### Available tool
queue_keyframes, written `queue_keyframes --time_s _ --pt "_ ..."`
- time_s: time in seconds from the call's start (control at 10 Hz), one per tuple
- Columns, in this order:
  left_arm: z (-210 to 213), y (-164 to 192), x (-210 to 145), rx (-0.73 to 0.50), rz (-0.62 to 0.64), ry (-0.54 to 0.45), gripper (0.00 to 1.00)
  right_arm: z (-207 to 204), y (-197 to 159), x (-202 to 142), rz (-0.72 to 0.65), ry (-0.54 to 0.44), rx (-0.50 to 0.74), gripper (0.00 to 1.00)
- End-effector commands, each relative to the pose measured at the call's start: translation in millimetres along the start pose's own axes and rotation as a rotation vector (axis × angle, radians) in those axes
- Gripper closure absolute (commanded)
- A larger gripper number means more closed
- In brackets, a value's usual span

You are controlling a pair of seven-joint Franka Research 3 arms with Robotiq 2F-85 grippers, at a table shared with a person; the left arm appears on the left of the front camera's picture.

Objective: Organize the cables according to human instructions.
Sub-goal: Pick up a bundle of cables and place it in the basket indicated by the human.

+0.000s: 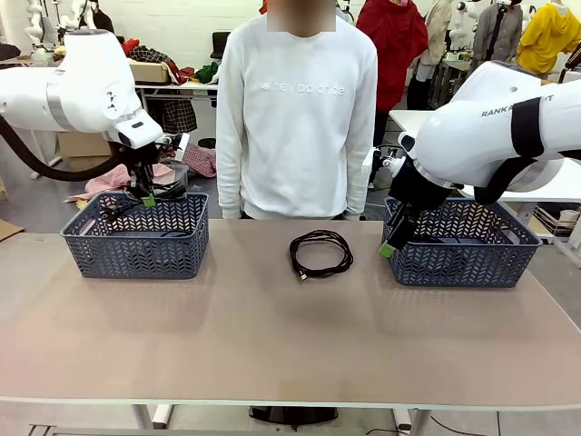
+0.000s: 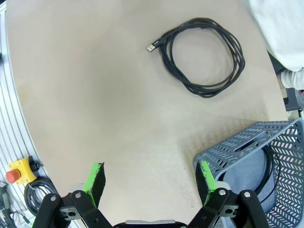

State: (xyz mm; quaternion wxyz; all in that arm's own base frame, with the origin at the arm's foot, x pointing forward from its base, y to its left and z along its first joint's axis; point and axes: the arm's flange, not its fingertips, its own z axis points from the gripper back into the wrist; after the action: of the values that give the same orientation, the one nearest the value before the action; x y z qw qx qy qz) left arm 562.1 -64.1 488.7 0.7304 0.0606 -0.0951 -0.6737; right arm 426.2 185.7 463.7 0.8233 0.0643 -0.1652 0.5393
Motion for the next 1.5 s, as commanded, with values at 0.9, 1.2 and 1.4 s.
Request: queue_keyframes --time_s 0.9,1.2,1.4 --pt "-0.4 -5.6 -9.0 -0.06 0.058 -0.033 0.0 0.5 0.1 0.7 -0.001 -0.001 -0.003 0.0" --pt "-5.0 -4.6 -5.7 -0.052 0.045 -0.011 0.0 0.5 0.1 0.7 -0.001 -0.001 -0.003 0.0" --pt "-5.0 -4.6 -5.7 -0.052 0.045 -0.011 0.0 0.5 0.1 0.7 -0.001 -0.001 -0.003 0.0"
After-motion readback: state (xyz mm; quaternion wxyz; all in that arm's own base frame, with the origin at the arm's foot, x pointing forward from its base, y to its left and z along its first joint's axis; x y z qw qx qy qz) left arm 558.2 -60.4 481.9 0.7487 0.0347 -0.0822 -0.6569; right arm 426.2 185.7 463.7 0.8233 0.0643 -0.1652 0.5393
